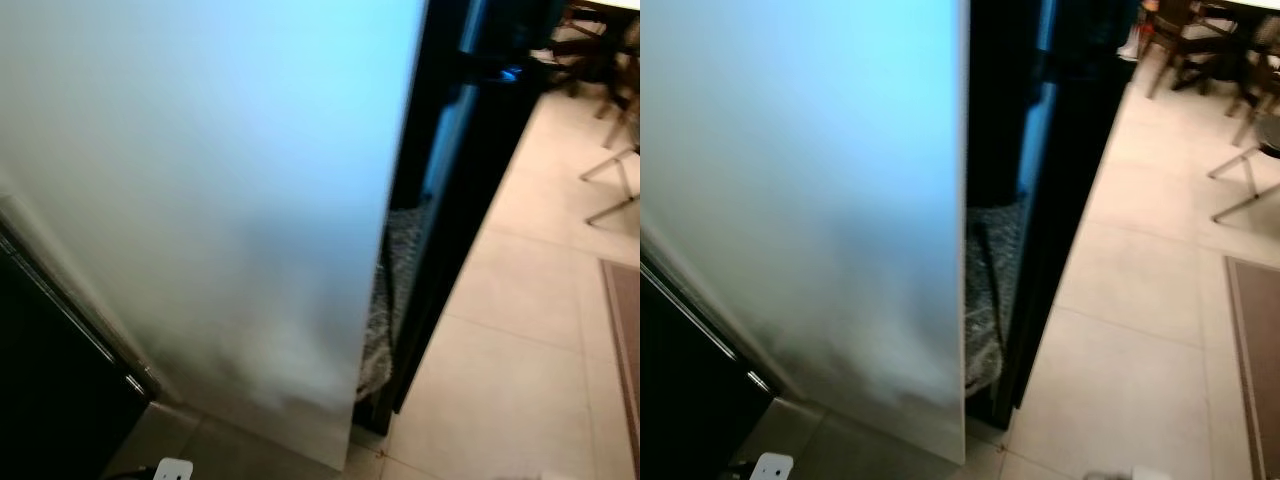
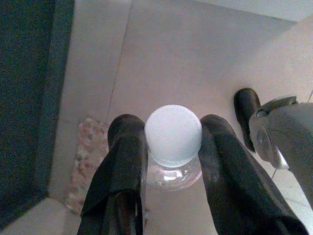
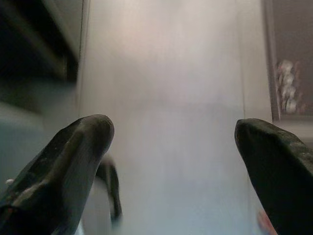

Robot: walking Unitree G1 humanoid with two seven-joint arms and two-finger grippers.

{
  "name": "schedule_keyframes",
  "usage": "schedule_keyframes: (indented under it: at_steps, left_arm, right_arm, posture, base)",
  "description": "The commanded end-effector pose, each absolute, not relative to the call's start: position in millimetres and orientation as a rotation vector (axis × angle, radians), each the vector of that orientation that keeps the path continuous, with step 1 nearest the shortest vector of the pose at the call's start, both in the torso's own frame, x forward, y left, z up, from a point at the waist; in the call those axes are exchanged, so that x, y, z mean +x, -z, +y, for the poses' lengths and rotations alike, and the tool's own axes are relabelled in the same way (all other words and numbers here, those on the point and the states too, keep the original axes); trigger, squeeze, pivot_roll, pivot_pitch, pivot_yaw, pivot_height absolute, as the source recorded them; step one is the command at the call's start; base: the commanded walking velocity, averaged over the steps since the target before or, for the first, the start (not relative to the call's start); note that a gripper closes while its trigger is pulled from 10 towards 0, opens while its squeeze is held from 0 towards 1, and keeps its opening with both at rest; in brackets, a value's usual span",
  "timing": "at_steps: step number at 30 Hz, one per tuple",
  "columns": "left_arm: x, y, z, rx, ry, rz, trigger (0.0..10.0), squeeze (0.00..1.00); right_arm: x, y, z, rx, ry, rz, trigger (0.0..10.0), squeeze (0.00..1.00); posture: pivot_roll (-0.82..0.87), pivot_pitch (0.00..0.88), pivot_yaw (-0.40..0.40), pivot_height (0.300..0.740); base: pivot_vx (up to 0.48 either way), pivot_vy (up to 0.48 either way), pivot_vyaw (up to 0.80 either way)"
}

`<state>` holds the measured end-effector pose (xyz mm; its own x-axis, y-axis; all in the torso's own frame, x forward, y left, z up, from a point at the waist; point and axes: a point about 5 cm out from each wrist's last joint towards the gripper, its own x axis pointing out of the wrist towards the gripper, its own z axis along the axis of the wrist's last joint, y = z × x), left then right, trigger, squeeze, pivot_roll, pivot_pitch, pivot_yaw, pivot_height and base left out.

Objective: Restocking fridge

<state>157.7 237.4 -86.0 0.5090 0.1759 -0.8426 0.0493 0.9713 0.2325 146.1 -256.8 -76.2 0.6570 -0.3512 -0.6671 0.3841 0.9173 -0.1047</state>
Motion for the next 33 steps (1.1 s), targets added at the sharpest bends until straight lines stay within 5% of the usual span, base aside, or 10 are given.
schedule_keyframes:
  at_steps: [1, 6, 9, 18, 19, 20, 21, 33]
  left_arm:
    - [156.2, 85.7, 240.4, 0.251, -0.069, 1.035, 10.0, 0.0]
    - [155.4, 85.3, 242.9, 0.256, -0.078, 1.035, 10.0, 0.0]
    - [153.2, 85.8, 244.1, 0.256, -0.08, 1.039, 10.0, 0.0]
    - [153.7, 84.7, 247.3, 0.25, -0.094, 1.033, 10.0, 0.0]
    - [153.7, 84.6, 247.5, 0.25, -0.094, 1.034, 10.0, 0.0]
    - [153.5, 84.7, 247.5, 0.251, -0.095, 1.035, 10.0, 0.0]
    - [152.8, 85.2, 246.9, 0.25, -0.095, 1.038, 10.0, 0.0]
    - [146.2, 88.1, 245.6, 0.251, -0.092, 1.052, 10.0, 0.0]
  right_arm:
    - [210.3, 29.8, -271.1, 0.01, 0.409, 0.458, 10.0, 0.0]
    - [251.4, -19.1, -251.0, -0.094, 0.264, 0.202, 10.0, 0.0]
    - [272.2, -51.1, -209.9, -0.081, 0.145, 0.059, 10.0, 0.0]
    - [269.0, -86.7, -121.4, -0.018, -0.112, 0.003, 10.0, 0.0]
    - [266.4, -88.5, -115.4, -0.05, -0.128, 0.004, 10.0, 0.23]
    - [265.7, -89.2, -112.8, -0.058, -0.127, 0.005, 10.0, 0.84]
    - [268.5, -91.1, -113.5, -0.052, -0.093, 0.003, 10.0, 1.0]
    - [276.0, -114.4, -140.7, -0.143, 0.109, -0.037, 10.0, 1.0]
  posture:
    - [0.01, 0.009, 0.015, 0.74]
    - [0.0, 0.01, 0.013, 0.74]
    - [0.0, 0.011, 0.011, 0.74]
    - [0.01, 0.012, -0.003, 0.74]
    - [0.01, 0.011, -0.003, 0.74]
    - [0.01, 0.011, -0.003, 0.74]
    - [0.01, 0.011, -0.003, 0.74]
    - [0.02, 0.006, -0.002, 0.74]
  base:
    - [0.0, 0.0, 0.0]
    - [0.0, 0.0, 0.0]
    - [0.0, 0.0, 0.0]
    - [0.0, 0.0, 0.0]
    - [0.0, 0.0, 0.0]
    - [0.0, 0.0, 0.0]
    - [0.0, 0.0, 0.0]
    - [0.0, 0.0, 0.0]
